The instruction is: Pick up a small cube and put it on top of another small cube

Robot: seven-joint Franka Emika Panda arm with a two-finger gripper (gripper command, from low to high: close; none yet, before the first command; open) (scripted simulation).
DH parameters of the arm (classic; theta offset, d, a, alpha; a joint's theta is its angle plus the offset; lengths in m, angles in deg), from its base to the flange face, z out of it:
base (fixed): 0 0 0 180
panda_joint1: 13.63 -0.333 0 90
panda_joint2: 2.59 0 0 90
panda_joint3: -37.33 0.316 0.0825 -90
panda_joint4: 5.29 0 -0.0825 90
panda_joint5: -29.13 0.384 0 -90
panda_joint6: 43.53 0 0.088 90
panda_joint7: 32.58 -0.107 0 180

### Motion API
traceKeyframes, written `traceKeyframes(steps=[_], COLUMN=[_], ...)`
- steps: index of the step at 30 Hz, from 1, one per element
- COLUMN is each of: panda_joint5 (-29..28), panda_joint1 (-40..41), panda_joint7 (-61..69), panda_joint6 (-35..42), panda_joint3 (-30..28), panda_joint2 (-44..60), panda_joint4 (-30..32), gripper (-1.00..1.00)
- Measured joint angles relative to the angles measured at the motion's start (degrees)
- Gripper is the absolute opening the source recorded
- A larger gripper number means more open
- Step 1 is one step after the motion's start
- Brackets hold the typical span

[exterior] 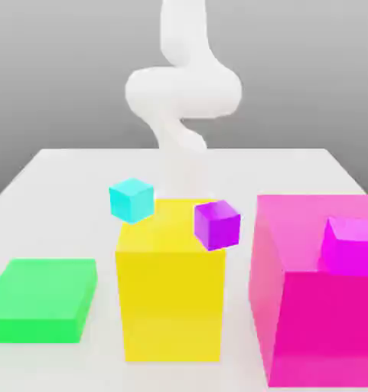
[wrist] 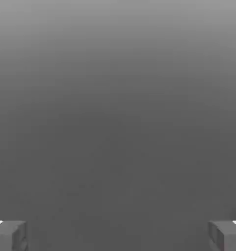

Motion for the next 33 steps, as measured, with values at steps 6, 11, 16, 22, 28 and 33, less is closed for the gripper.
traceKeyframes(steps=[6, 11, 16, 22, 28, 33], panda_joint5=[-5.7, -9.4, -11.1, -9.4, -4.0, 2.7], panda_joint1=[6.6, 10.6, 13.6, 18.3, 22.4, 27.3], panda_joint7=[-6.4, -11.0, -14.1, -15.4, -14.2, -11.9], panda_joint6=[-1.6, -2.9, -4.5, -6.9, -9.8, -12.0], panda_joint3=[1.4, 0.8, -1.3, -3.5, -4.6, -4.0], panda_joint2=[13.0, 23.5, 33.8, 45.7, 57.2, 66.1], panda_joint4=[-2.6, -4.7, -6.8, -9.1, -11.2, -13.0], gripper=[0.0, 0.0, 0.0, 0.0, 0.0, 0.0])
